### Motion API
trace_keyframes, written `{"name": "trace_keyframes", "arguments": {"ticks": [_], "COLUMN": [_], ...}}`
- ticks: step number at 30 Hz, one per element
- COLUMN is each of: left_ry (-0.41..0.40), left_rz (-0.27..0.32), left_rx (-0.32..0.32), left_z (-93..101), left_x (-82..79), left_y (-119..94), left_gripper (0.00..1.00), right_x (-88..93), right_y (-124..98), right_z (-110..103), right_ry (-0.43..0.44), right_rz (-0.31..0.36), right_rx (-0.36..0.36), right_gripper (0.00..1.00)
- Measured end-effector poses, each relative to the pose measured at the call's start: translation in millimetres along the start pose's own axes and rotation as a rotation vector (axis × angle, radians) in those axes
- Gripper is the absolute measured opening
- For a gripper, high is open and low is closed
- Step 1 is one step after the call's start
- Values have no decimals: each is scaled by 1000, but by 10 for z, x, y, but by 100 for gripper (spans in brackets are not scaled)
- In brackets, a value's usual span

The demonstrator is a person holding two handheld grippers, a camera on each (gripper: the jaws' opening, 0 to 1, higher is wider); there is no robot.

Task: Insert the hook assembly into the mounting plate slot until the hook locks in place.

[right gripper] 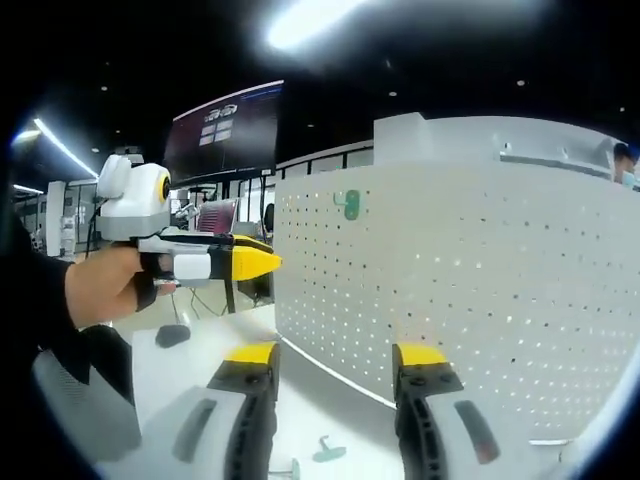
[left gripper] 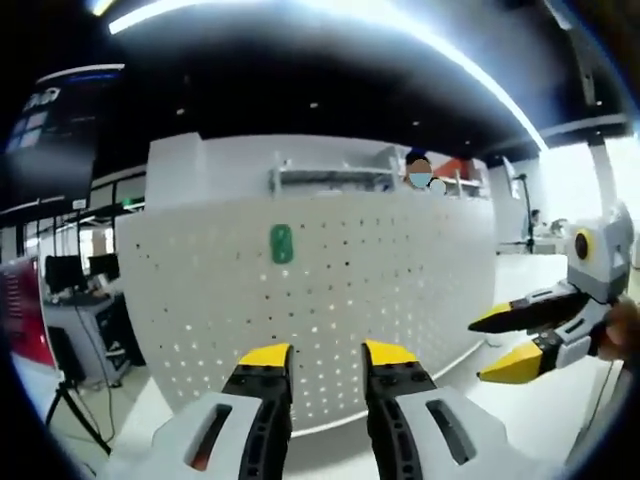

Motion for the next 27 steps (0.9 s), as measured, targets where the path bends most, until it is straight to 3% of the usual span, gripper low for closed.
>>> {"name": "trace_keyframes", "arguments": {"ticks": [27], "left_ry": [-108], "left_rz": [-58], "left_rx": [21], "left_z": [-180], "left_x": [627], "left_y": [108], "left_gripper": [25], "right_x": [634], "right_y": [337], "right_z": [61], "right_ry": [9], "right_rz": [-220], "right_rx": [16], "right_gripper": [41]}}
Point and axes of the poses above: the point that each gripper's makers call its tool centre point, and the gripper's own axes: y roughly forward along the fingers, z roughly to its right, x roughly out of its underside, the point moved 4 cm from there along -y, roughly backward along the fingers, and after that the axes turned 13 degrees about -z, right-handed, at the moved point
